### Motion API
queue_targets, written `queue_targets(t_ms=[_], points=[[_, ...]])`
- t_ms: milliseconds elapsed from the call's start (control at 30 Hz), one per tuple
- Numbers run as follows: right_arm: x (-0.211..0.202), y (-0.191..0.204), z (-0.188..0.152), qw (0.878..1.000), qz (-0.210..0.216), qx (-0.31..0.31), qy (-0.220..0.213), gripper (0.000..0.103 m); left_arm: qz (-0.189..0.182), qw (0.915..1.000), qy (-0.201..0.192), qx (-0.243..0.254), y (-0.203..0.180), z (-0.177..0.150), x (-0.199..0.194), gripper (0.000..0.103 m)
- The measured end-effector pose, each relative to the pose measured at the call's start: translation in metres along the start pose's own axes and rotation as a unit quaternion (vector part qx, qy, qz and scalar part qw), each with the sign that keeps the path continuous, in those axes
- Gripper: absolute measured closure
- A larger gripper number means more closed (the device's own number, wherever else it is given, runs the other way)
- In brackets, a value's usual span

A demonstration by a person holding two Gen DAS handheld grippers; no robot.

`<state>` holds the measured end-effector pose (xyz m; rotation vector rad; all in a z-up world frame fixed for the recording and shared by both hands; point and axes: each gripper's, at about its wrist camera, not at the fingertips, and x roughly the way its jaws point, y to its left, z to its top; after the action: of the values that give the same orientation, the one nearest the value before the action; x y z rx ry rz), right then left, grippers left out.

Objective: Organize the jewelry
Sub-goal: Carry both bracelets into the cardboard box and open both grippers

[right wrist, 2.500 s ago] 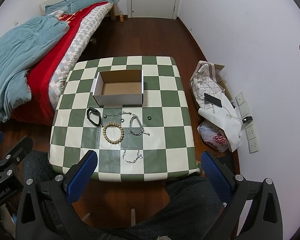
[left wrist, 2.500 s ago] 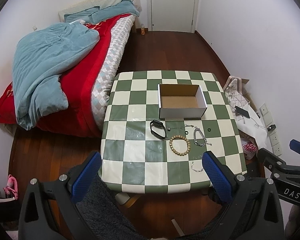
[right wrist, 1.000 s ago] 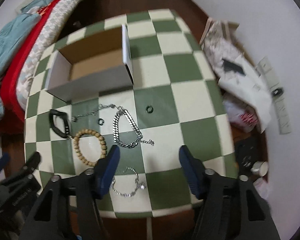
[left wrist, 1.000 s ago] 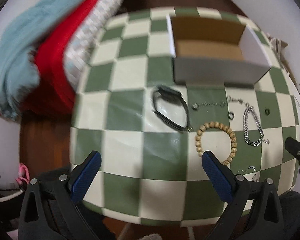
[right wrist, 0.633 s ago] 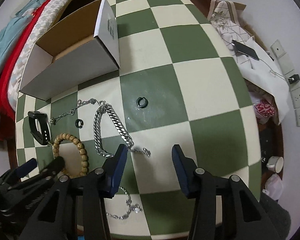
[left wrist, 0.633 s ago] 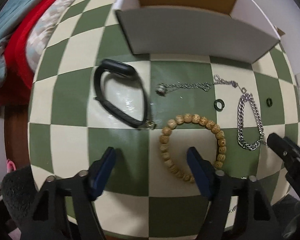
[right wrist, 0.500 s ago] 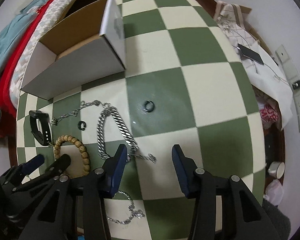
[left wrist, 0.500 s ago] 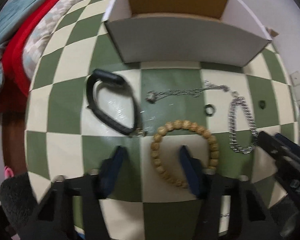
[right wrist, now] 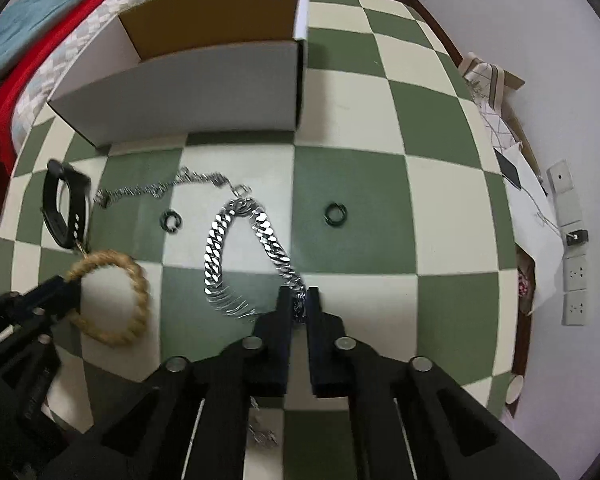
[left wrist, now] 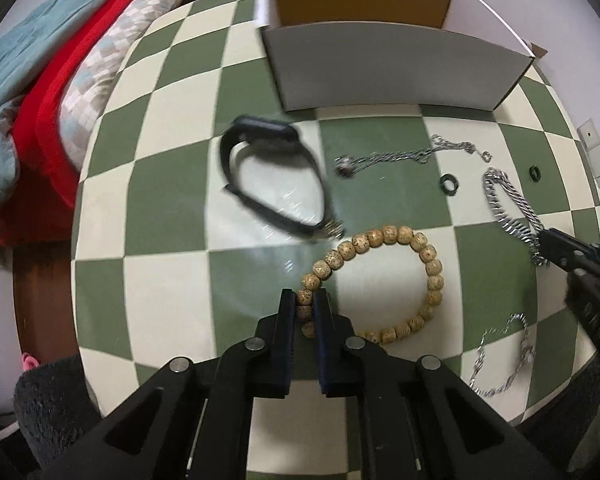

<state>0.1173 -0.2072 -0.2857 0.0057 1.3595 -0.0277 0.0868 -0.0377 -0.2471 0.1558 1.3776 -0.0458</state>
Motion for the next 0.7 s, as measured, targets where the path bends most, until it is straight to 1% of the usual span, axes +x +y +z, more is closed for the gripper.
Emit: queue_targets(t_ms=[67,200,233,400,467,533,567,700], points=[[-0.003,-0.009,-0.003,1.000,0.017,0.024,0.004,0.098,-0.004,1.0000,-0.005,-0.002,0.000,-0.003,-0.004,0.097],[-0.022,-0.024,-0.010,0.996,0.063,0.065,-0.013,0.099,-0.012,0.9997,-0.023,0.000,-0.005,-0.002,-0.025,0.097],[-0.028,-0.028,-0.007,0.995,0.071,0.070,-0.018,0.099,-0.013,0.9995,-0.029,0.002,-0.006,-0.002,-0.031,0.097],[-0.059,-0.033,-0.007,0.992,0.088,0.069,-0.052,0.099,-0.020,0.9980,-0.060,0.006,-0.009,0.009,-0.059,0.097],[-0.068,-0.026,0.001,0.992,0.088,0.067,-0.061,0.099,-0.023,0.9970,-0.073,0.007,-0.008,0.014,-0.071,0.097],[-0.081,-0.022,0.005,0.991,0.093,0.066,-0.070,0.099,-0.025,0.9960,-0.085,0.007,0.002,0.026,-0.074,0.097],[-0.082,-0.025,0.014,0.991,0.094,0.065,-0.073,0.099,-0.026,0.9954,-0.092,0.007,0.002,0.028,-0.080,0.097],[-0.104,-0.019,0.027,0.988,0.113,0.065,-0.085,0.099,-0.029,0.9921,-0.122,0.005,0.012,0.048,-0.097,0.097]])
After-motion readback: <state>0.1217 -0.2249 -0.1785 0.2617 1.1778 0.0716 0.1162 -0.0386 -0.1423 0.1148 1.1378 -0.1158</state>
